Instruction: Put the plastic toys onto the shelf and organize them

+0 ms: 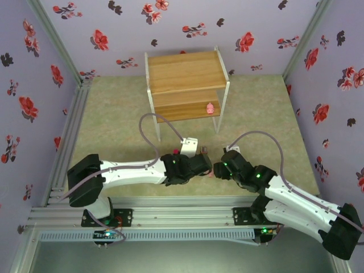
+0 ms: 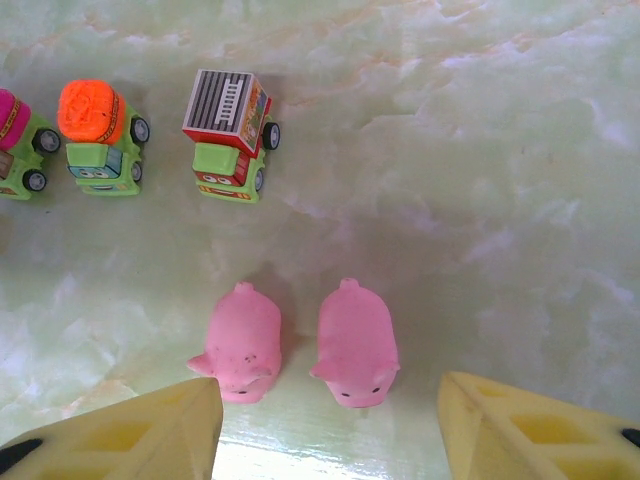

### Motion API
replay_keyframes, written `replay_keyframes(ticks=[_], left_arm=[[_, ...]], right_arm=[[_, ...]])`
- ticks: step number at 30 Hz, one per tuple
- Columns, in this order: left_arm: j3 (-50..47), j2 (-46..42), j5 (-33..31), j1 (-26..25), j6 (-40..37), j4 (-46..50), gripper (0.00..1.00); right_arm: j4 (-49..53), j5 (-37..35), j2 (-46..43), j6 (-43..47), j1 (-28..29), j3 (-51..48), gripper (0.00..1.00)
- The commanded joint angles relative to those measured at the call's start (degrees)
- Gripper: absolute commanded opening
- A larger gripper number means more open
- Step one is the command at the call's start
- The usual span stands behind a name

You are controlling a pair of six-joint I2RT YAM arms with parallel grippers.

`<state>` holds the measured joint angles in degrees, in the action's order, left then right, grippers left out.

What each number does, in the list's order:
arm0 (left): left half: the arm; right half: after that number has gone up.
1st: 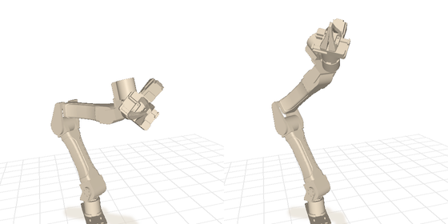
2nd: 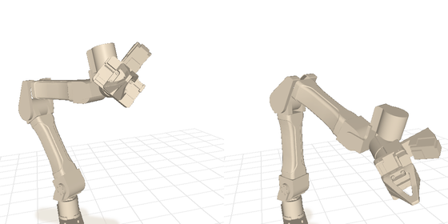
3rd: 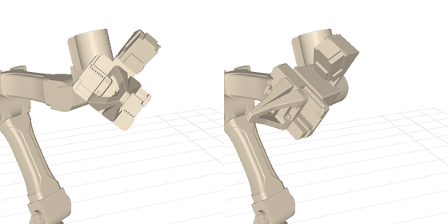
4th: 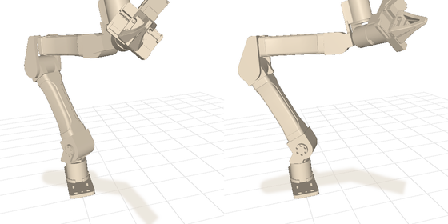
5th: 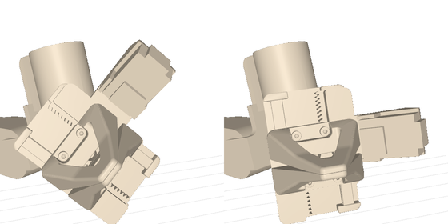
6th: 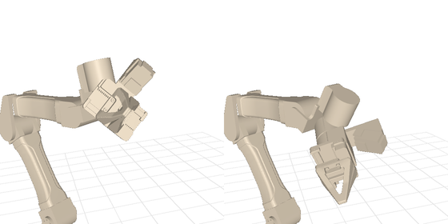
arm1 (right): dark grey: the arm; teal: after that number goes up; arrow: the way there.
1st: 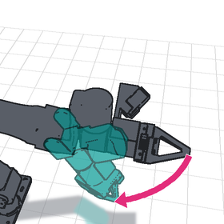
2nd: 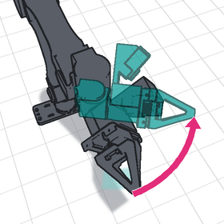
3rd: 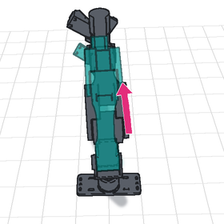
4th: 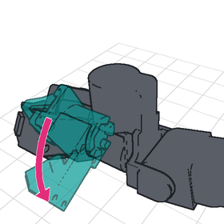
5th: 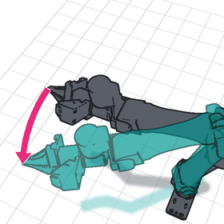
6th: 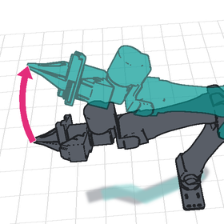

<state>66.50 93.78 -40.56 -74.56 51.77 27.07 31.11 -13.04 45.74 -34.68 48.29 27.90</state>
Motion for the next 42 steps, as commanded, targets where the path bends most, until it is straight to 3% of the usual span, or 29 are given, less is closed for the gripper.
replay_keyframes(ticks=[1,18,42], left_arm=[[3.1,-1.61,-2.35,1.92,-5.1,1.23,0.34],[16.46,5.89,2.58,9.42,-16.92,-2.42,0.33],[28.94,17.62,3.28,15.92,-21.98,-8.67,0.33]], right_arm=[[-0.14,-0.63,-1.01,0.72,0.3,-0.58,0.6],[0.53,-2.1,-7.59,0.04,0.24,-2.39,0.59],[0.79,-2.71,-8.12,-0.31,0.24,-2.59,0.59]])
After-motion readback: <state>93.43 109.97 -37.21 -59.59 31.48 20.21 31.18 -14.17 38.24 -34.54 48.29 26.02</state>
